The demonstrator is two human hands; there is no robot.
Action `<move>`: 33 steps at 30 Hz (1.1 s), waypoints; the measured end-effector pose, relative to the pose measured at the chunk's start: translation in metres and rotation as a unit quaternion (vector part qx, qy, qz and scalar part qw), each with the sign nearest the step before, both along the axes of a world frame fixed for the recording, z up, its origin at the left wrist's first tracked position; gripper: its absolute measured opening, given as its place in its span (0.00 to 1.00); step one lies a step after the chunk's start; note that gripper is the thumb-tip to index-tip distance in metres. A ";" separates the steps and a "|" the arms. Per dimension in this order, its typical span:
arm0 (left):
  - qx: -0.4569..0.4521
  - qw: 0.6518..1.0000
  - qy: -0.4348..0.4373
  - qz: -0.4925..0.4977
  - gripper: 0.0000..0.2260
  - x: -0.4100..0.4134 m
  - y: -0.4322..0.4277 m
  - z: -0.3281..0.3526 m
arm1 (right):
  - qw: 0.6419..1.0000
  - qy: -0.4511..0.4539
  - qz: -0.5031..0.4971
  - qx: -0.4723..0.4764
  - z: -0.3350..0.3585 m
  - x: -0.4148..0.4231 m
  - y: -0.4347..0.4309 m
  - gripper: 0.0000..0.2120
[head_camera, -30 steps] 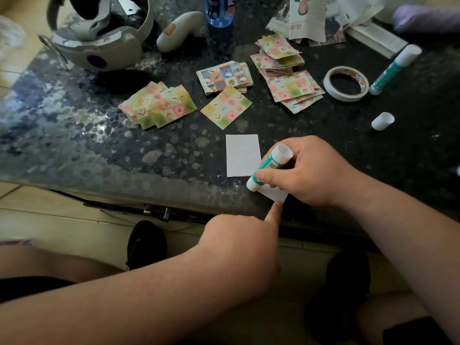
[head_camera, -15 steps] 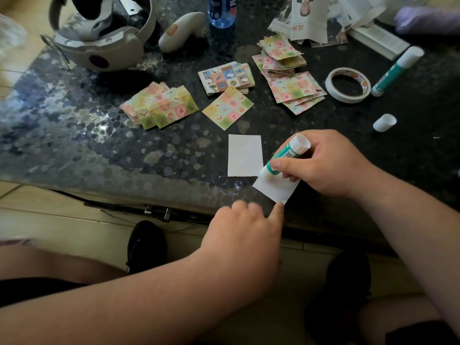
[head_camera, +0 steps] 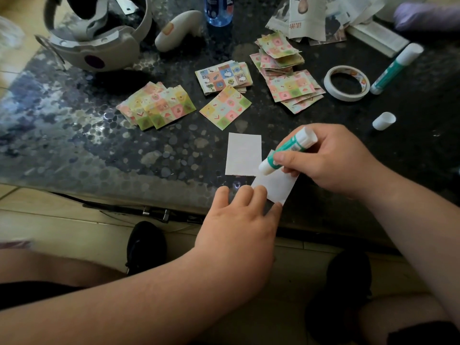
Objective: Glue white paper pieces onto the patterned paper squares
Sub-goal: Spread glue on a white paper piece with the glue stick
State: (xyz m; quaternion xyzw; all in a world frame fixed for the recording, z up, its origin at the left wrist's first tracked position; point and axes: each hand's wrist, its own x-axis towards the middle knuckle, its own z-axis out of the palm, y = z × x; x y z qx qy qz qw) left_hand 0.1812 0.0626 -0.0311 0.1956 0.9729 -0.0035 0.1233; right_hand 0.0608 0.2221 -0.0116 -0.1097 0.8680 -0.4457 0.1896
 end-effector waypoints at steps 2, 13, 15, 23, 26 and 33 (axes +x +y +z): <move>0.009 1.000 0.000 0.002 0.36 0.001 0.001 -0.001 | 0.999 0.009 0.023 0.039 -0.003 0.002 -0.001 0.08; 0.034 0.999 -0.004 0.006 0.36 0.000 0.000 -0.001 | 0.993 0.031 0.066 0.097 -0.005 0.005 -0.007 0.09; 0.033 0.999 -0.005 0.004 0.37 0.000 0.000 -0.001 | 0.991 0.051 0.040 0.118 -0.005 0.001 -0.005 0.10; 0.033 0.999 -0.005 0.004 0.37 0.001 0.001 -0.001 | 0.991 0.045 0.069 0.105 -0.004 0.005 -0.006 0.09; 0.030 1.000 -0.003 0.005 0.35 0.002 0.003 -0.001 | 0.989 0.056 0.072 0.112 -0.005 0.006 -0.008 0.09; 0.026 1.000 -0.003 0.002 0.36 0.002 0.003 -0.002 | 0.988 0.103 -0.016 0.114 -0.006 -0.004 -0.003 0.09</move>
